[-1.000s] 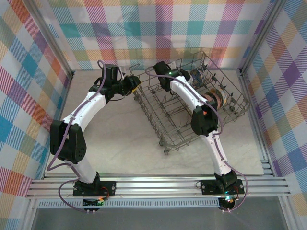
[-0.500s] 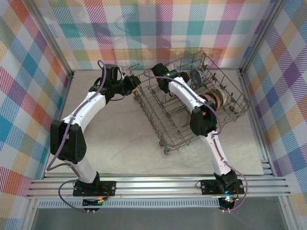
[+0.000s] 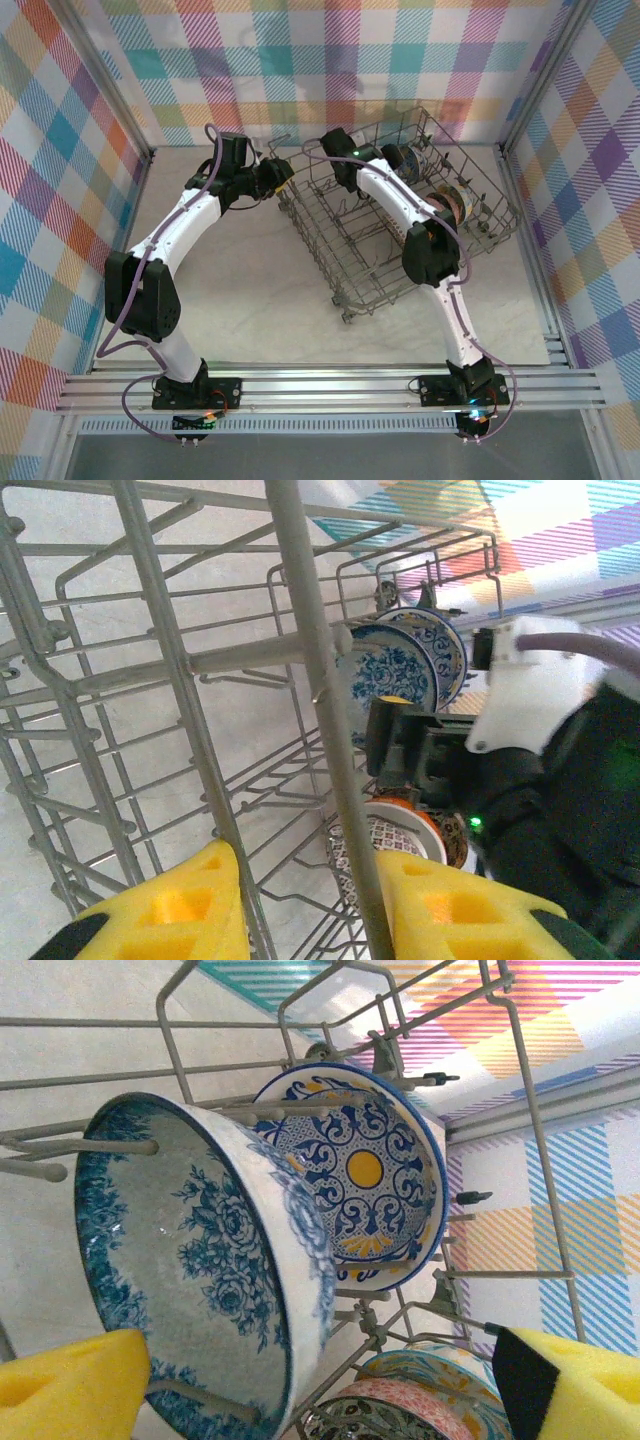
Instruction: Load the bowls into the dish rack
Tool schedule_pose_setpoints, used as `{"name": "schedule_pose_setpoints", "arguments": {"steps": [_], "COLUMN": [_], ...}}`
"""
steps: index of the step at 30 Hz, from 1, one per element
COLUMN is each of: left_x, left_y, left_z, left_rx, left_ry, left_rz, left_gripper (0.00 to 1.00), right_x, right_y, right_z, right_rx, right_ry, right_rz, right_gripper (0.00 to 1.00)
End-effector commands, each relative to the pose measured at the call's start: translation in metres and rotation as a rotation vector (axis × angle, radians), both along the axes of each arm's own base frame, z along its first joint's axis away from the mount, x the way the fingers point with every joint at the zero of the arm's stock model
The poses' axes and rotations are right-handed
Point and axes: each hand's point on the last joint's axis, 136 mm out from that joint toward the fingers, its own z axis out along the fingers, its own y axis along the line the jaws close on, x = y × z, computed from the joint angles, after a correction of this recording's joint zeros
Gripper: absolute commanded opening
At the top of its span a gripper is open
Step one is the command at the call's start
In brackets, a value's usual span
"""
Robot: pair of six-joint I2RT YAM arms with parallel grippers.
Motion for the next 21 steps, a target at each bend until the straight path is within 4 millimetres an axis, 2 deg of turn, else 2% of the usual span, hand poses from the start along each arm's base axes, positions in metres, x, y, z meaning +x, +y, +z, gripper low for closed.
{"name": "schedule_pose_setpoints", "arguments": {"steps": [1, 7, 14, 18, 21], "left_x": [-0.012, -0.010, -0.011, -0.017, -0.030], "left_y": [-0.001, 0.003, 0.012, 0.032, 0.066], "left_z": [0.002, 0.016, 0.044, 0.066, 0.074], "left_rx": [0.051, 0.076, 0.132, 0.208, 0.266], "left_ry": [0.014, -0.007, -0.060, -0.099, -0.084], "left_rz": [-0.053, -0.042, -0.024, 0.017, 0.104], "left_gripper": [0.36, 0.46, 0.57, 0.62, 0.65], "right_x": [-0.004, -0.010, -0.017, -0.022, -0.025], "right_y": [0.014, 0.021, 0.012, 0.006, 0.002], "right_z": [0.037, 0.047, 0.062, 0.065, 0.069], "right_rx": [0.124, 0.217, 0.319, 0.368, 0.395], "right_ry": [-0.057, -0.047, -0.056, -0.046, -0.050], "right_rz": [0.065, 0.117, 0.125, 0.125, 0.132], "right_gripper": [0.93, 0.99, 1.00, 1.00, 1.00]}}
